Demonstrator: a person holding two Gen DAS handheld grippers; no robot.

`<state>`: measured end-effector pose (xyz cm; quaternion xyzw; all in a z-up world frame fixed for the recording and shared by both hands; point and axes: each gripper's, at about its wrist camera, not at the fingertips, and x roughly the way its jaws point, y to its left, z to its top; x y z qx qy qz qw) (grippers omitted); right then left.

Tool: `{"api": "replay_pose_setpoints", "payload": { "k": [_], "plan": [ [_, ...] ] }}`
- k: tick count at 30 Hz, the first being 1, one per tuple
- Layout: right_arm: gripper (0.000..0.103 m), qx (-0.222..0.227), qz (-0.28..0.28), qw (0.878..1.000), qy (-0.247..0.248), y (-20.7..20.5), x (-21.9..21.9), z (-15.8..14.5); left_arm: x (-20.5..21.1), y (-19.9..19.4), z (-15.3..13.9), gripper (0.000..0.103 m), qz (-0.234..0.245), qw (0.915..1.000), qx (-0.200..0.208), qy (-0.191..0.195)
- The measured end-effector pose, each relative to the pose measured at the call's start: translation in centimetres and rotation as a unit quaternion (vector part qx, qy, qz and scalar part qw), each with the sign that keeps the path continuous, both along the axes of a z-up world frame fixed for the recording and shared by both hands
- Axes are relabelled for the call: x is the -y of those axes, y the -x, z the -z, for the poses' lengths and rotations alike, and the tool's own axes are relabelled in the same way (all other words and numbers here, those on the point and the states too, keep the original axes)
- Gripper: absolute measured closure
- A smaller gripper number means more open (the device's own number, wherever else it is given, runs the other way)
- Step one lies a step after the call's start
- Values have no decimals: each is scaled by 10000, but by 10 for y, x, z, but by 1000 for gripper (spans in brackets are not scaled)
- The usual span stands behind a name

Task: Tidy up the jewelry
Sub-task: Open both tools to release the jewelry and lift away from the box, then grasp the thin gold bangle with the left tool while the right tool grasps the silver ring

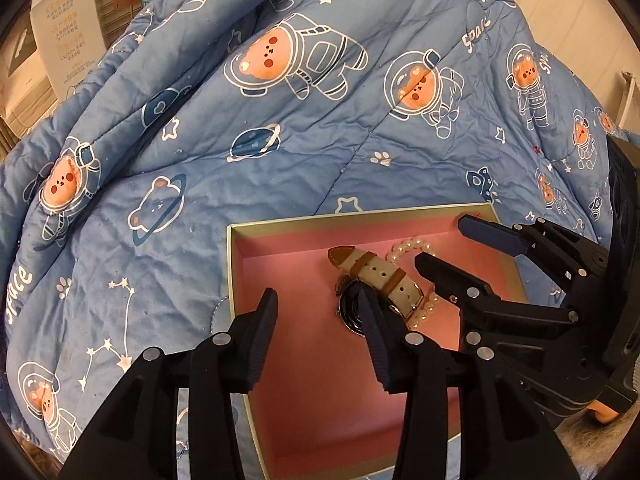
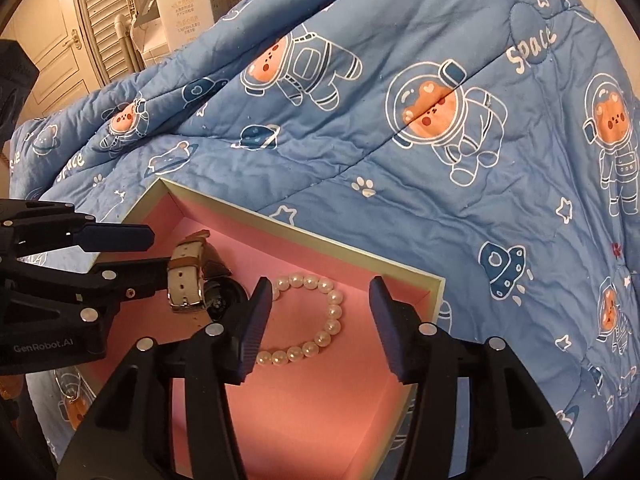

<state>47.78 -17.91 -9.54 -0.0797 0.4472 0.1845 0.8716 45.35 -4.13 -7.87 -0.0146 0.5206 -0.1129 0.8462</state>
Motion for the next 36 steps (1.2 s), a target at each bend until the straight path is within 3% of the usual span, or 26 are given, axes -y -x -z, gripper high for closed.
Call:
{"api": "replay_pose_setpoints", "payload": {
  "k": [5, 7, 10, 16, 20, 26, 36],
  "plan": [
    [50, 309, 28, 9995, 34, 10, 6, -16, -8, 13, -22, 51, -24, 9996, 255, 93],
    [49, 414, 69, 9991, 20, 19, 13, -24, -14, 23, -33, 40, -90, 9990, 424, 125],
    [31, 655, 199, 9977, 16, 41, 23, -36, -26, 46, -48, 24, -243, 9963, 756, 339],
    [23, 851, 44, 9962, -165, 106, 35, -43, -35, 109, -45, 10, -146, 9926, 1165, 314],
    [23, 754, 76, 9966, -309, 144, 41, -33, -39, 152, -32, 8, -158, 9912, 1298, 225],
    [23, 542, 173, 9972, -487, 189, 51, -17, -51, 198, -5, 7, -327, 9928, 1104, 327],
    [24, 283, 70, 9987, -424, 248, 58, 11, -53, 243, 25, 7, -530, 9925, 927, 599]
  ]
}}
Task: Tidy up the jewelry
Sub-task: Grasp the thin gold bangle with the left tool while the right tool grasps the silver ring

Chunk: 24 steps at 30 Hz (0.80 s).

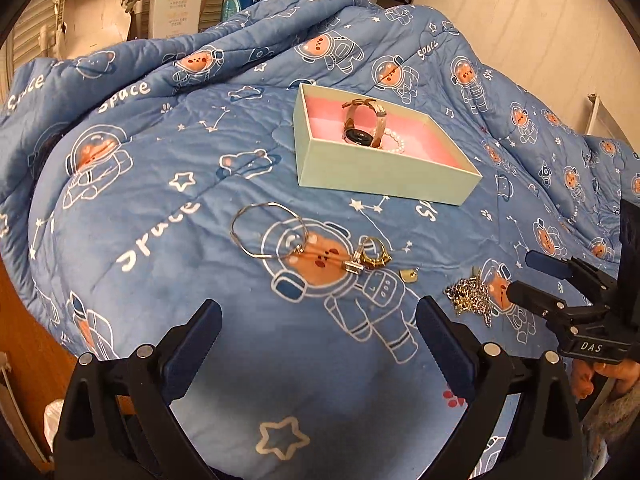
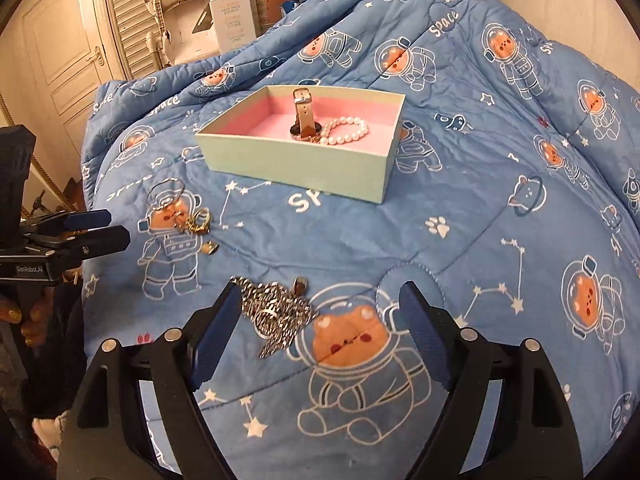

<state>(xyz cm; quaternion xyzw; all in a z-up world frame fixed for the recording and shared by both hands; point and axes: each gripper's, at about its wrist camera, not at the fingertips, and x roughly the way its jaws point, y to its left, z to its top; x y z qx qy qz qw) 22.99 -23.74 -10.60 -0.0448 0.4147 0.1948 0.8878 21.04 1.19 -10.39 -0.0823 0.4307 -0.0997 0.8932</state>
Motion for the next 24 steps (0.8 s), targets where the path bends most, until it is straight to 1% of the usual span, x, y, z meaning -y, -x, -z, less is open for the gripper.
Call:
{"api": "replay_pose_setpoints", "payload": {
  "k": [1, 2, 4, 5, 7, 11, 14, 16, 20, 24],
  "plan": [
    [28, 36, -54, 10000, 50, 5, -2, 2, 1, 3, 2, 7, -7, 10000, -13, 12],
    [36, 83, -143, 9998, 127, 9, -6, 3, 3, 6, 5, 7, -16, 10000, -28, -10],
    [44, 193, -339, 9988, 302, 16, -15, 7, 6, 11, 6, 8, -17, 9999, -2, -114],
    [52, 239, -428, 9981, 361, 19, -18, 8, 7, 13, 6, 8, -27, 9999, 45, -162],
    [59, 321, -552, 9967, 501, 22, -25, 11, 7, 16, 6, 8, -38, 9997, 118, -194],
    [60, 439, -639, 9944, 713, 25, -34, 17, 6, 17, 7, 9, -107, 9995, 197, -227],
    [60, 460, -658, 9937, 786, 26, -37, 21, 5, 15, 8, 14, -130, 9993, 216, -274],
    [60, 477, -662, 9936, 779, 27, -37, 22, 6, 14, 8, 15, -152, 9989, 247, -375],
    [65, 420, -641, 9945, 714, 24, -35, 25, 2, 7, 10, 17, -266, 9981, 272, -487],
    [67, 344, -587, 9956, 645, 20, -33, 26, 0, 0, 11, 18, -313, 9962, 338, -733]
  ]
}}
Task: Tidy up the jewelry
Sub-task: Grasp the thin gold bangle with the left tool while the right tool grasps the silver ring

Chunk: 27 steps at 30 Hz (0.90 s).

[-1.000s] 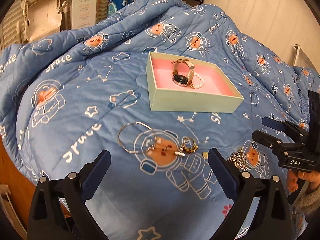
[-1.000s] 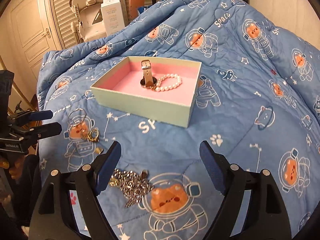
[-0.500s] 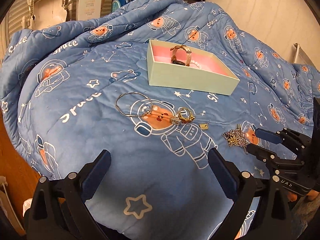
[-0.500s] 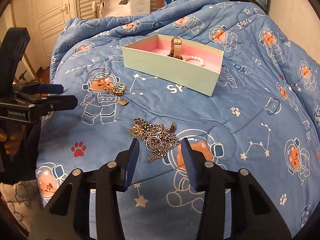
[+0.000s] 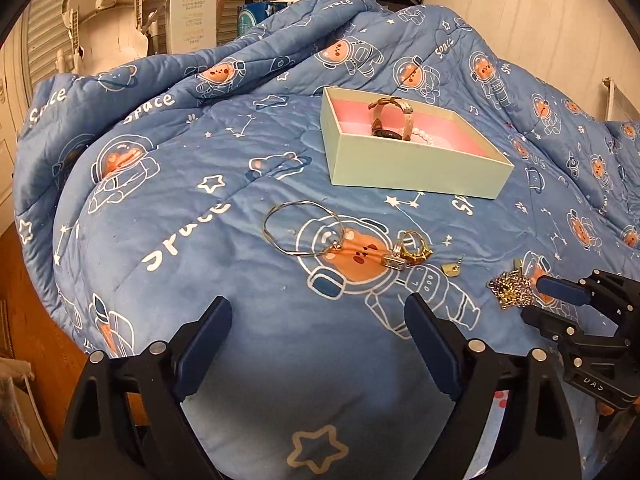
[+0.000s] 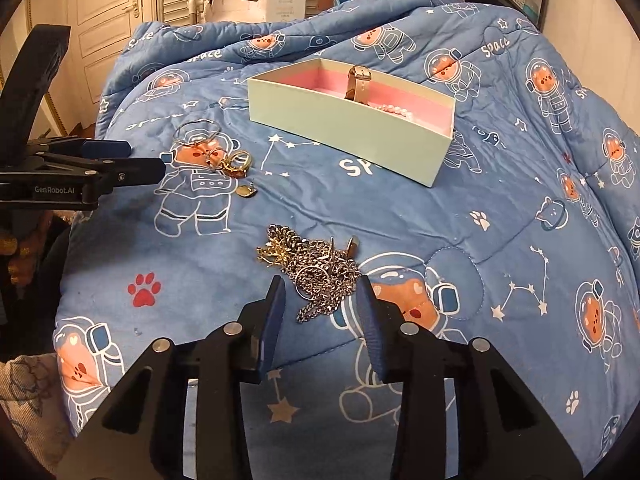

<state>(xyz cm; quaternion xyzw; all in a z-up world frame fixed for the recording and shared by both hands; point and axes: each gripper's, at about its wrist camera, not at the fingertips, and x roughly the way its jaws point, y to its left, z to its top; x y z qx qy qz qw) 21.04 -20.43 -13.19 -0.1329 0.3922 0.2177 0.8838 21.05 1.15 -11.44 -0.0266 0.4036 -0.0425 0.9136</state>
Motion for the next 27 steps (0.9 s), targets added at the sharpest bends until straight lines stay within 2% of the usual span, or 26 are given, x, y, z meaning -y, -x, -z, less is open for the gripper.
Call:
{"api": "replay_pose_setpoints", "payload": {
  "k": [4, 13, 19, 24, 26, 27],
  "plan": [
    [68, 1, -9, 10000, 22, -3, -1, 1, -2, -7, 2, 18, -1, 9999, 21, -117],
    [83, 47, -111, 9998, 145, -2, -8, 4, -4, -19, 8, 18, 28, 9992, 23, -392],
    [83, 92, -74, 9999, 113, -1, -7, 4, -3, -29, 10, 18, 187, 9984, 57, -534],
    [83, 62, 56, 9999, -96, -3, 1, 1, -2, -46, 12, 18, 288, 9971, 20, -699],
    [83, 2, 103, 9996, -253, -5, 6, -1, -1, -54, 13, 19, 352, 9968, -68, -721],
    [83, -34, 123, 9994, -324, -5, 8, -2, 0, -56, 12, 23, 394, 9966, -91, -723]
  ]
}}
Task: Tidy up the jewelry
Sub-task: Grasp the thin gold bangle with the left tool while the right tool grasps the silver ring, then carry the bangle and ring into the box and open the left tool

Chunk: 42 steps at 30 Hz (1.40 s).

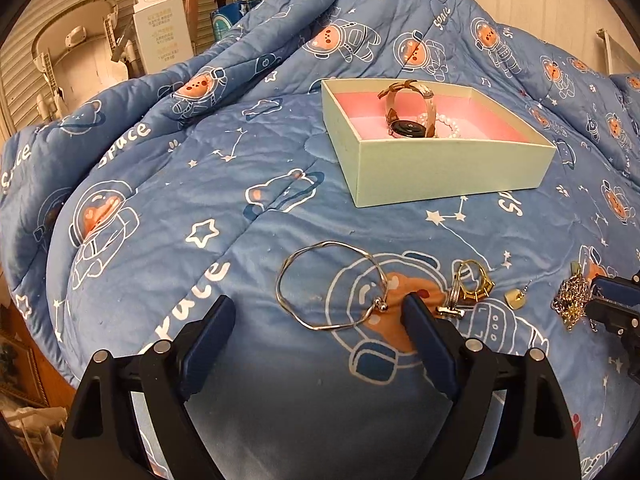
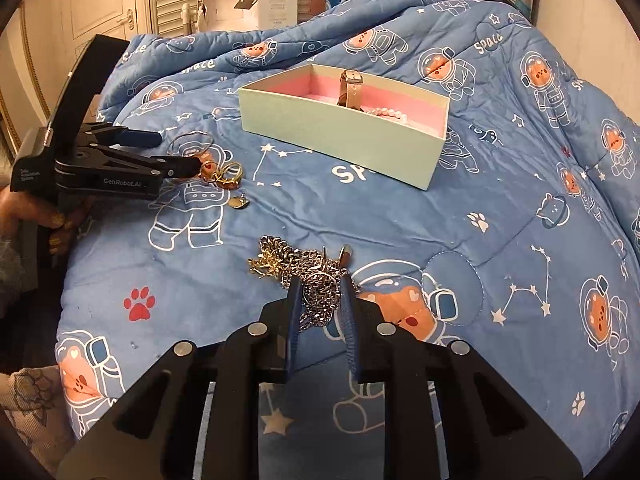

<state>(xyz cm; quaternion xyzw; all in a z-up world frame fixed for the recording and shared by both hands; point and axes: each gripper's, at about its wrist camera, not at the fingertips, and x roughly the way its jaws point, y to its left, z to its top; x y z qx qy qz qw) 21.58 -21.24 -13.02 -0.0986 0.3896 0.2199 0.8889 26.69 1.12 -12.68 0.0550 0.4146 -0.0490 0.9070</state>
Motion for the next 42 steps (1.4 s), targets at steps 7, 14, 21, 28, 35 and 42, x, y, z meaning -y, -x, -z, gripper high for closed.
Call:
{"api": "replay_pose_setpoints", "payload": {
  "k": [7, 14, 21, 28, 35, 42],
  "plan": [
    [83, -109, 99, 9996, -253, -2, 8, -3, 7, -5, -1, 49, 151, 9998, -50, 92],
    [83, -203, 158, 9992, -306, -2, 8, -5, 0, 2, -5, 49, 123, 9988, -32, 476],
    [83, -292, 175, 9987, -370, -2, 6, -6, -6, 17, -13, 49, 46, 9962, 18, 871],
    [83, -308, 104, 9984, -459, -1, 2, -13, 9, 39, -30, 49, 226, 9946, 170, 1003],
    [83, -199, 15, 9980, -603, -2, -6, -30, 28, 48, -51, 49, 527, 9925, 351, 1046],
    [83, 66, 180, 9963, -841, -11, -12, -49, 38, 45, -71, 49, 669, 9909, 533, 1041]
  ]
}}
